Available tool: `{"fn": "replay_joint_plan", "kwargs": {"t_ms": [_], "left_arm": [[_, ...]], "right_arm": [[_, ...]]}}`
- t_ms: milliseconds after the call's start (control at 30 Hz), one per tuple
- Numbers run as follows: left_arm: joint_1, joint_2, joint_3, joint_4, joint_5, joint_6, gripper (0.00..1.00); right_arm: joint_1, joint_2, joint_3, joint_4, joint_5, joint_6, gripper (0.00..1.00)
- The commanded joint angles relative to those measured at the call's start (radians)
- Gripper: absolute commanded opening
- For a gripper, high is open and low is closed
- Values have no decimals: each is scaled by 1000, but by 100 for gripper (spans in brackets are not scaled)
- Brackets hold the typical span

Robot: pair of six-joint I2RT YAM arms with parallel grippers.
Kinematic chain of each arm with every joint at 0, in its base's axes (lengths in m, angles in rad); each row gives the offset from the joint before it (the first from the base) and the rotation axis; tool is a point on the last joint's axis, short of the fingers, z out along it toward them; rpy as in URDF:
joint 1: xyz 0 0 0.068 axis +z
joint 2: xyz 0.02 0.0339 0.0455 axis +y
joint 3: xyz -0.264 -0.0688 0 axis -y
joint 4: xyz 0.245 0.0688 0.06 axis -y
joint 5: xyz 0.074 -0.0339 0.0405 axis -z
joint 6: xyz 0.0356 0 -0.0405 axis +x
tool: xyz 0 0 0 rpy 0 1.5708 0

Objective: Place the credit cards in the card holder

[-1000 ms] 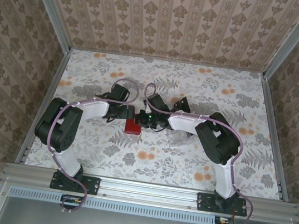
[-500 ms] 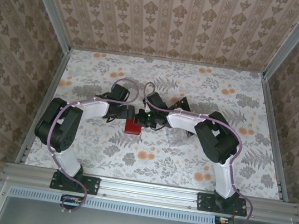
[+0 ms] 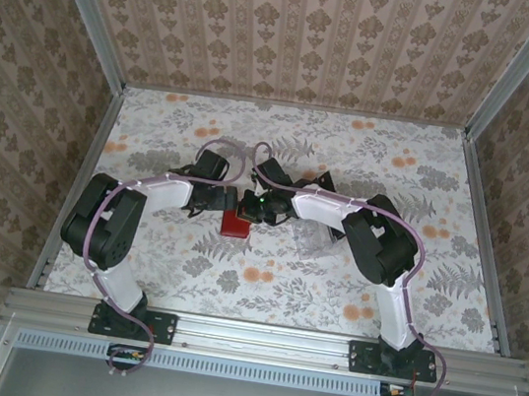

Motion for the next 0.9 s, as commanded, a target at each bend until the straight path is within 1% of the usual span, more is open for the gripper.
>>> {"fn": "replay_joint_plan", "kwargs": {"t_ms": [0, 133, 167, 300, 467, 600, 633, 700, 867], "left_arm": [[-30, 23, -39, -37, 56, -2, 99], [-30, 23, -33, -45, 52, 0, 99], [-31, 24, -29, -48, 50, 0, 99], [-26, 16, -15, -63, 46, 0, 99], [-15, -4, 12, -86, 43, 9, 99], [-11, -34, 48, -111, 42, 18, 99], [17, -43, 61, -122, 39, 20, 99], [32, -67, 88, -143, 40, 25, 100], [64, -156, 149, -191, 27, 38, 100]], "right_arm": [[-5, 121, -86, -133, 121, 12, 0], [-5, 74, -94, -77, 91, 11, 0], [-3, 58, -93, -59, 80, 8, 2], [4, -9, -82, 23, 35, -12, 19], [9, -77, -55, 105, -29, -34, 34], [9, -131, -53, 146, -54, -37, 41], [9, -151, -59, 151, -54, -37, 44], [10, -193, -85, 160, -53, -37, 46], [1, -359, -177, 152, -8, -49, 54]]}}
